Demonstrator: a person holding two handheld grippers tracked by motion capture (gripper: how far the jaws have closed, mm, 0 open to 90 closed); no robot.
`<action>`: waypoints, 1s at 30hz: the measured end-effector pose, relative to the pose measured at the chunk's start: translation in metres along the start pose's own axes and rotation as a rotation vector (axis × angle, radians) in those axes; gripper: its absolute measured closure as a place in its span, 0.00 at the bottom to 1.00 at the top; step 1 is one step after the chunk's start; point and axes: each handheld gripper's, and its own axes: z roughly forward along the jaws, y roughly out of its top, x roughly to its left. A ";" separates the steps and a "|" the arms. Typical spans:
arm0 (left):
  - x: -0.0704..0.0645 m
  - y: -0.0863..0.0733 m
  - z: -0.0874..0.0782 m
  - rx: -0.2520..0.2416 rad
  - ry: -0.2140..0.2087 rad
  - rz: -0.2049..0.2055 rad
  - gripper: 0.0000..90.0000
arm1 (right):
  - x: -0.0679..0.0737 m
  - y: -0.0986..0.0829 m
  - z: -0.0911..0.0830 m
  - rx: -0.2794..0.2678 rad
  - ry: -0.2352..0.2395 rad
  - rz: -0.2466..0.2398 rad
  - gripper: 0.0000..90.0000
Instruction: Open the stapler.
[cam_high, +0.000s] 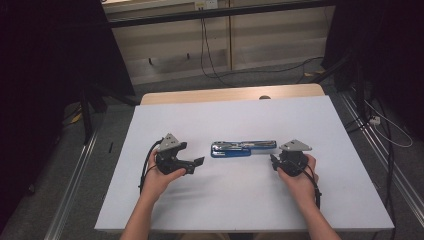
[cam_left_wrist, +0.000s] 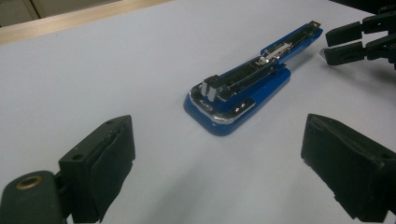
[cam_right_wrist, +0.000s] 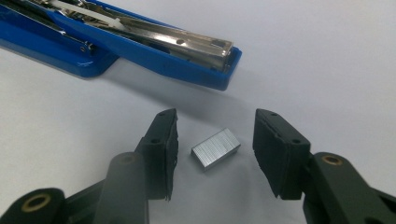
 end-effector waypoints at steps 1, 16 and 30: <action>0.000 0.000 0.000 -0.002 0.001 0.003 0.11 | 0.000 0.000 0.000 0.006 0.001 0.003 0.57; -0.004 0.001 -0.002 -0.001 0.001 0.019 0.11 | -0.008 -0.004 -0.004 0.025 -0.021 0.041 0.68; -0.005 0.002 -0.010 -0.024 0.005 0.012 0.11 | -0.018 -0.005 -0.003 0.030 0.059 0.074 0.87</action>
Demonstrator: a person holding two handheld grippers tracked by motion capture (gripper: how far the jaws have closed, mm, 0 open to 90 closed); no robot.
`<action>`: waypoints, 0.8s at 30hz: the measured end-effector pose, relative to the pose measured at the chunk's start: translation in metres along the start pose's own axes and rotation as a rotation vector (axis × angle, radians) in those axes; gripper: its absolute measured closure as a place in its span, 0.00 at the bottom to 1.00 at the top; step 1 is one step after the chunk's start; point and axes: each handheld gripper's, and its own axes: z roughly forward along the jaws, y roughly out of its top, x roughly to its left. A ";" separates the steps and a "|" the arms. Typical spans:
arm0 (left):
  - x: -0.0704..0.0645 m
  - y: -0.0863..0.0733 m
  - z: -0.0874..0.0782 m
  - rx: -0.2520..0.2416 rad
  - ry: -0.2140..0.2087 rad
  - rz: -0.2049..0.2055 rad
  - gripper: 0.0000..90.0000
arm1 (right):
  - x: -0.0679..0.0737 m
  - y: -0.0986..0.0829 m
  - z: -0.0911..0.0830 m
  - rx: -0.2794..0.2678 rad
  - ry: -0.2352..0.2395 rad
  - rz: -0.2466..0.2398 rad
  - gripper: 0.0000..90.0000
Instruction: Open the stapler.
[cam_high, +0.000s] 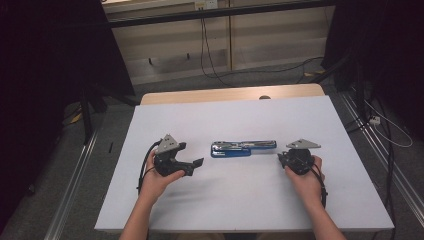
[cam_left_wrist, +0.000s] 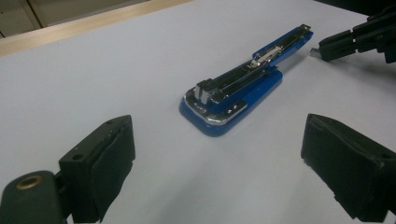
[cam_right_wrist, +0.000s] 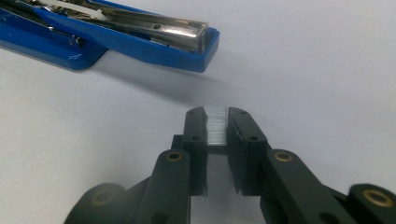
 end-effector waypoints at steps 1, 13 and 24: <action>0.000 0.000 0.000 0.000 0.000 -0.001 0.11 | 0.000 0.001 0.001 0.002 0.001 0.001 0.87; 0.003 0.000 0.004 -0.014 -0.012 -0.016 0.11 | 0.000 0.005 0.004 0.019 0.008 -0.017 0.80; 0.004 -0.001 0.009 0.000 -0.016 -0.022 0.11 | -0.003 0.007 0.005 0.030 0.055 -0.038 0.88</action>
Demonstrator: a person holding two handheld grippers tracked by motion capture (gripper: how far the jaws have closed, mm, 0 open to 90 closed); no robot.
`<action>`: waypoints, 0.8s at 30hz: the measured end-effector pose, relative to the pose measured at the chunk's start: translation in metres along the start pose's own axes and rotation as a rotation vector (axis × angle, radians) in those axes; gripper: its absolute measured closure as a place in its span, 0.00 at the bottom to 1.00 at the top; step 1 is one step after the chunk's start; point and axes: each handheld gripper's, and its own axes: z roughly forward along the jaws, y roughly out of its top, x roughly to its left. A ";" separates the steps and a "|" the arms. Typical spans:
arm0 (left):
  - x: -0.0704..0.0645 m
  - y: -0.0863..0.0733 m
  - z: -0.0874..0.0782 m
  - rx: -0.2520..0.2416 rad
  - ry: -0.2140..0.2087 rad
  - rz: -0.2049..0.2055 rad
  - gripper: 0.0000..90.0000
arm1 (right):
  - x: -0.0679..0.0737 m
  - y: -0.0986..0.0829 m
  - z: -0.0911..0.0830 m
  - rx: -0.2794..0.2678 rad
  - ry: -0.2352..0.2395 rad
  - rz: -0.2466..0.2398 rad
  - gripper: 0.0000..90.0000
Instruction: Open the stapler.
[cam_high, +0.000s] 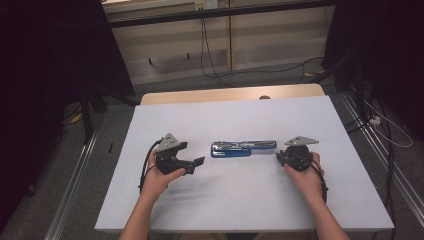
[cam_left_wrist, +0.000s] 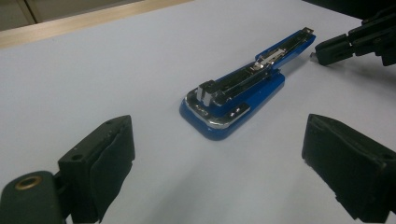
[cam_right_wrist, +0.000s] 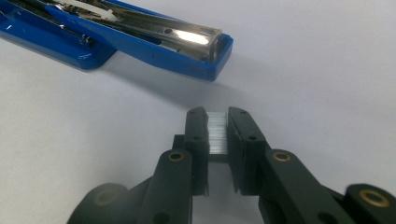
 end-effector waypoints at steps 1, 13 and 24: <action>0.000 0.000 0.000 0.005 0.001 0.002 0.11 | 0.000 0.000 0.000 0.000 0.002 0.003 0.88; 0.003 -0.003 0.002 0.030 0.015 -0.002 0.10 | -0.006 0.000 -0.007 0.003 0.045 -0.013 0.89; 0.011 -0.005 -0.001 0.016 0.023 -0.026 0.10 | -0.008 0.001 -0.019 0.017 0.095 -0.048 0.89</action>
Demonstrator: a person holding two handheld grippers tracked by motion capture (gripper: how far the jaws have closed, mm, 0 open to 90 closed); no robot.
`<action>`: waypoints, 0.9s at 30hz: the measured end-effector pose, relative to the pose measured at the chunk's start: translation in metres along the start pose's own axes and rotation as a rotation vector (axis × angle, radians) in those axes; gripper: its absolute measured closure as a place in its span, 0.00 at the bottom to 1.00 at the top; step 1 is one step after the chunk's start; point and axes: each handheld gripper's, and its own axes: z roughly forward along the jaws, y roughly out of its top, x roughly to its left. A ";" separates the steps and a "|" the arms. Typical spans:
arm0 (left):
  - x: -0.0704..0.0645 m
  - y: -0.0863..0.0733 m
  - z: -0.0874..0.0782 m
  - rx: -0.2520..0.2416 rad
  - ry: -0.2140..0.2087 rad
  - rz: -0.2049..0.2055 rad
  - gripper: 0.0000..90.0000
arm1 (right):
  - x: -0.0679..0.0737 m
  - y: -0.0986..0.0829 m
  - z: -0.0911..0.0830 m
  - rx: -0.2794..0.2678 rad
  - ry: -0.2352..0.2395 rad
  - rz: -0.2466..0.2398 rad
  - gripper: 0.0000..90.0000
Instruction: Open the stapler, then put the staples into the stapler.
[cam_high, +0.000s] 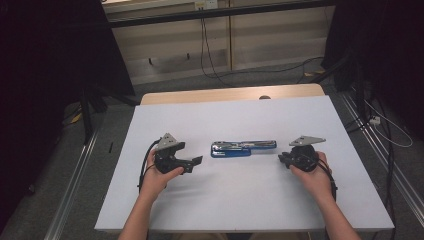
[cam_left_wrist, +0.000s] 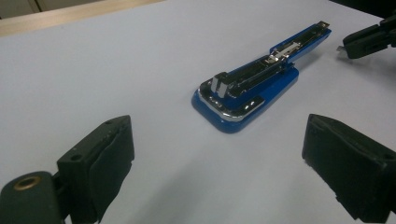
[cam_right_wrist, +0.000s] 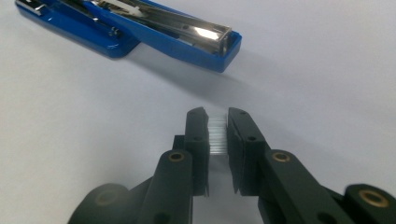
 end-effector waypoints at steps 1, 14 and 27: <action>0.000 0.000 -0.001 -0.011 -0.001 -0.004 0.10 | 0.001 0.000 -0.003 0.001 0.003 0.001 0.88; 0.001 0.002 -0.007 -0.032 -0.003 -0.033 0.10 | 0.018 0.013 -0.006 -0.002 0.069 -0.082 0.89; -0.001 0.003 -0.008 -0.030 -0.013 -0.034 0.09 | 0.019 0.040 -0.018 -0.062 0.135 -0.109 0.89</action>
